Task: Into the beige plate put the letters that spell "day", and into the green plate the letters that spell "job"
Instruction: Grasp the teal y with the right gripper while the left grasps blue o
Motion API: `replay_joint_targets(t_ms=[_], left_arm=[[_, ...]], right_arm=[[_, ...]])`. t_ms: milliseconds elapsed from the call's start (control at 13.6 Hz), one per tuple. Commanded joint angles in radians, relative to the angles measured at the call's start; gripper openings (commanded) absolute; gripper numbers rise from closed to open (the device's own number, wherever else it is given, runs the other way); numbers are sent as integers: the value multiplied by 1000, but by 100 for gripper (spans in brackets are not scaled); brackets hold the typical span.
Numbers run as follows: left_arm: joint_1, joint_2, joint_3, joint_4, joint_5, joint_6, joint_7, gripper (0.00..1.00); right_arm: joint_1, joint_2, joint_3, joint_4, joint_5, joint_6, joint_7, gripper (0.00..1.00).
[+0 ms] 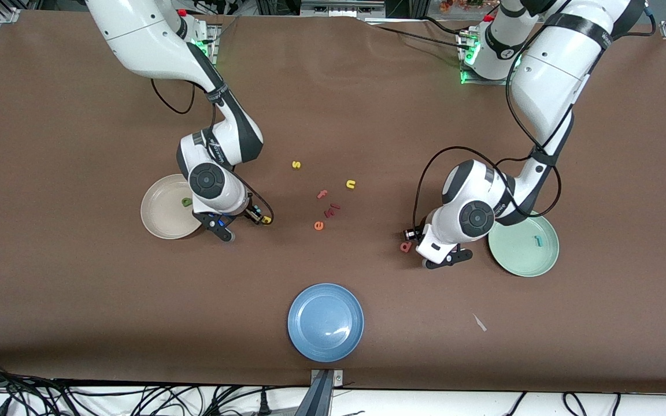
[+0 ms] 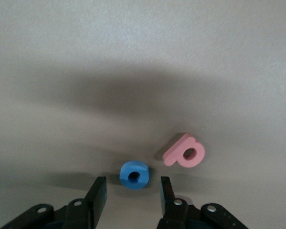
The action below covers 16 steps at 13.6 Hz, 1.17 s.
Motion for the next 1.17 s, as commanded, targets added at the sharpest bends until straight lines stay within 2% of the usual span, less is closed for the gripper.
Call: replay_joint_targets(t_ms=[0, 220, 293, 440, 587, 660, 734, 880, 1027, 1101], left_arm=[[-11, 13, 9, 7, 60, 22, -31, 52], [-11, 20, 9, 7, 63, 26, -35, 49], [-11, 20, 9, 7, 64, 26, -35, 45], [-16, 20, 9, 5, 65, 26, -35, 33], [-17, 20, 9, 5, 65, 25, -35, 12], [-16, 18, 9, 5, 65, 23, -34, 9], [-11, 10, 11, 5, 66, 13, -29, 9], [10, -57, 9, 8, 74, -87, 1, 9], [79, -140, 3, 13, 72, -205, 76, 9], [117, -170, 3, 13, 72, -257, 128, 9]], right_arm=[[1, -2, 1, -13, 6, 10, 11, 67], [13, 4, 1, -14, 8, 10, 13, 62], [18, 6, 1, -14, 9, 15, 13, 61], [25, 7, 1, -14, 3, 26, 57, 57], [39, 15, 1, -14, 2, 42, 70, 48], [38, 18, 1, -14, 0, 44, 70, 45], [38, 18, 1, -14, 0, 44, 70, 35], [38, 18, 1, -14, -3, 44, 68, 27], [38, 18, 1, -14, -4, 44, 66, 20], [38, 15, -1, -13, -9, 43, 65, 20]])
